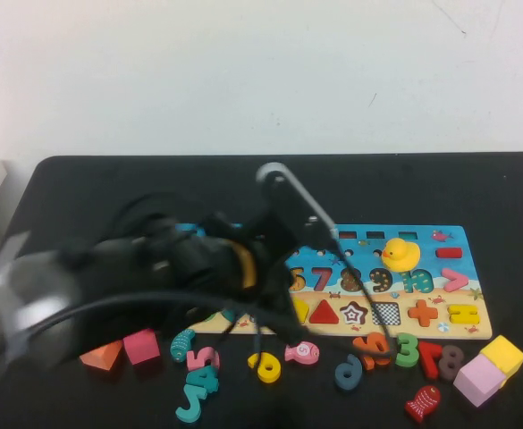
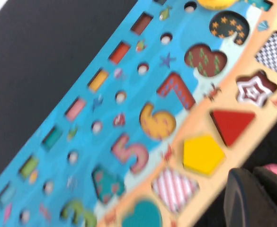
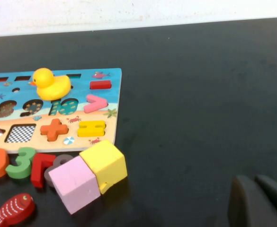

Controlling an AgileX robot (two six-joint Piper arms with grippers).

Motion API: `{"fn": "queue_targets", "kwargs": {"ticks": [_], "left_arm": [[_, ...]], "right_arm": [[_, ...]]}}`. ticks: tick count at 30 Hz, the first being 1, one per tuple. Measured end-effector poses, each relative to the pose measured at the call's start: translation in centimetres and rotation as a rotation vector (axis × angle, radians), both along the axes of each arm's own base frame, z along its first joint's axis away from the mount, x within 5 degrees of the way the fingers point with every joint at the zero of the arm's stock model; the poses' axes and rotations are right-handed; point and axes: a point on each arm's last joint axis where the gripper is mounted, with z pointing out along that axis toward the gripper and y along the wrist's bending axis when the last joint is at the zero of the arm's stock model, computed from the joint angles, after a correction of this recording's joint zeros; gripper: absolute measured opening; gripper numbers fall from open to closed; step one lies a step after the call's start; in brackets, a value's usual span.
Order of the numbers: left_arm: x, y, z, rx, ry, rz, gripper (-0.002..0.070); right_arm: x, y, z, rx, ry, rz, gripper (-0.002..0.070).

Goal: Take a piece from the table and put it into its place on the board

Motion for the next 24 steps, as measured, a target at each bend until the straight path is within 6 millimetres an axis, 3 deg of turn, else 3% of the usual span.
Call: {"fn": "queue_targets", "kwargs": {"ticks": [10,24], "left_arm": [[-7.5,6.0,6.8,-0.234,-0.168,0.027,-0.0001],[-13.2,10.9,8.4,-0.287,-0.139,0.09,-0.0001]], "right_arm": [[0.0,0.0,0.0,0.0,0.0,0.0,0.0019],[0.0,0.0,0.0,0.0,0.0,0.0,0.0019]]}}
